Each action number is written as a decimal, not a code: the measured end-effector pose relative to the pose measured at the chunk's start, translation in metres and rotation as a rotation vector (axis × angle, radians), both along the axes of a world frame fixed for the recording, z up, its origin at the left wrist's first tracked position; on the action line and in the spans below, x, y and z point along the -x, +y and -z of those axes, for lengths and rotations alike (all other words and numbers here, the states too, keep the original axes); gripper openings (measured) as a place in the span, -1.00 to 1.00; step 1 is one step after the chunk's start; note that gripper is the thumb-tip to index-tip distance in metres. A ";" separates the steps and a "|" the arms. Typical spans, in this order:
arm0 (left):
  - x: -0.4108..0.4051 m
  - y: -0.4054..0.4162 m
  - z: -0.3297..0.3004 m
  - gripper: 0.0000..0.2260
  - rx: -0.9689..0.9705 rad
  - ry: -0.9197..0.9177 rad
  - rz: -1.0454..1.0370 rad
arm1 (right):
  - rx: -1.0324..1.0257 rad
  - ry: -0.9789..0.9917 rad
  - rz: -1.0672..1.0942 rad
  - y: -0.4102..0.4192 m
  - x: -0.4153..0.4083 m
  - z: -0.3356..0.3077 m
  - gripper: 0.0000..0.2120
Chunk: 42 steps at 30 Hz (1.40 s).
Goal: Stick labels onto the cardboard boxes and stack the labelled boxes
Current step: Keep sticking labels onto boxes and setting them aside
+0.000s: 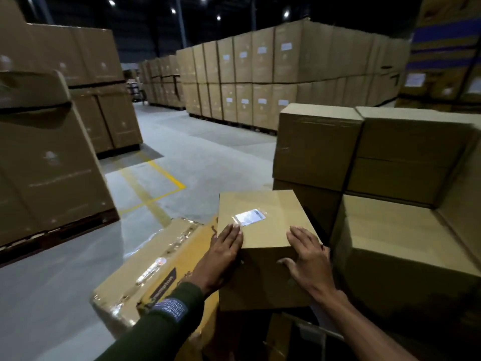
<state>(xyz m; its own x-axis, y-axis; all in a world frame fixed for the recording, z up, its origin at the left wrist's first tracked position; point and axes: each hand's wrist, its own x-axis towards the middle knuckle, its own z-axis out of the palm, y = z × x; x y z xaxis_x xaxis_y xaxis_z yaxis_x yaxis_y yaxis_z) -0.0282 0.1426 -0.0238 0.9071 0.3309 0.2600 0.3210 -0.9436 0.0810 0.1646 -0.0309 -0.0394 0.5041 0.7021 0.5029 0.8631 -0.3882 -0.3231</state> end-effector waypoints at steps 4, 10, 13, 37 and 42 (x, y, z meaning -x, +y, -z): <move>-0.031 -0.006 0.011 -0.37 -0.011 0.064 0.068 | 0.039 0.041 0.106 -0.019 -0.011 0.014 -0.29; -0.059 0.009 0.015 -0.35 0.010 0.033 0.119 | 0.104 0.063 0.183 -0.023 -0.018 0.011 -0.35; -0.059 0.013 0.012 -0.36 0.033 0.045 0.079 | 0.142 0.078 0.173 -0.019 -0.017 0.008 -0.38; -0.081 -0.020 0.006 -0.44 0.017 -0.010 -0.313 | 0.229 0.044 0.037 0.005 -0.060 -0.046 -0.74; -0.070 -0.027 0.012 -0.49 -0.014 -0.130 -0.280 | 0.255 0.086 -0.143 0.041 -0.072 -0.069 -0.73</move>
<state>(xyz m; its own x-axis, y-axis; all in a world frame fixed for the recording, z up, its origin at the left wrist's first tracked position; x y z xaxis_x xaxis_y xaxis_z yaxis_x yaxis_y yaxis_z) 0.0418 0.1159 -0.0353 0.7401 0.5591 0.3738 0.5567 -0.8211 0.1259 0.2364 0.0097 0.0292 0.4237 0.8673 0.2613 0.8887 -0.3422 -0.3052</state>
